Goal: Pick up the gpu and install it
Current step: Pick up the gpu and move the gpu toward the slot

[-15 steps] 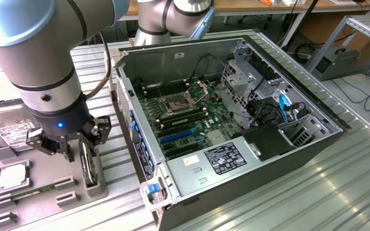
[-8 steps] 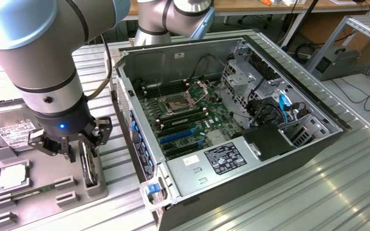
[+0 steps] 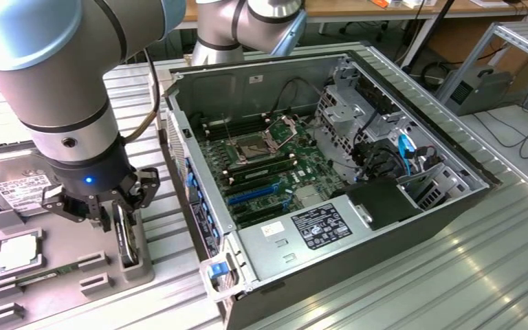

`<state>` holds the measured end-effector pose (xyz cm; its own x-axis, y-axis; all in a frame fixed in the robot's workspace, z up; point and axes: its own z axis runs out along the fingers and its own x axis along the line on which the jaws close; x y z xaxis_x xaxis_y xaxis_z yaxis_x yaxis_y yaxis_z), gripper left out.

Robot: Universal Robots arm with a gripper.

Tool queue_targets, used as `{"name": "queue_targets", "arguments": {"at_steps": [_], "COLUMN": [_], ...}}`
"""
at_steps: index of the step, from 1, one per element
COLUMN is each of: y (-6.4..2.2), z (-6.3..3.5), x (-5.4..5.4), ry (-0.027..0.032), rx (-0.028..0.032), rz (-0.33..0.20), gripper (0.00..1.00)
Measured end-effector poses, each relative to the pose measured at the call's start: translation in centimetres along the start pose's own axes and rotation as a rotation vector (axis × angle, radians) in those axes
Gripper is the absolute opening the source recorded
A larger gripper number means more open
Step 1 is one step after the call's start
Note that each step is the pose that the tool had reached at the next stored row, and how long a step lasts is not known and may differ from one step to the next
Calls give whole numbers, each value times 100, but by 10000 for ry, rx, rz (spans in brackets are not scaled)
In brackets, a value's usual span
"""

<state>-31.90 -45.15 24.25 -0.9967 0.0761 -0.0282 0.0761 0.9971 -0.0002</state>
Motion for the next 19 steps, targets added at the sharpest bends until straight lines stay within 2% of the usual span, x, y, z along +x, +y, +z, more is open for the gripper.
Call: {"name": "queue_targets", "arguments": {"at_steps": [1, 19], "y": [0, -11], "z": [0, 1], "x": [0, -15], "ry": [0, 0], "rx": [0, -2], "rz": [0, 0], "gripper": [40, 40]}}
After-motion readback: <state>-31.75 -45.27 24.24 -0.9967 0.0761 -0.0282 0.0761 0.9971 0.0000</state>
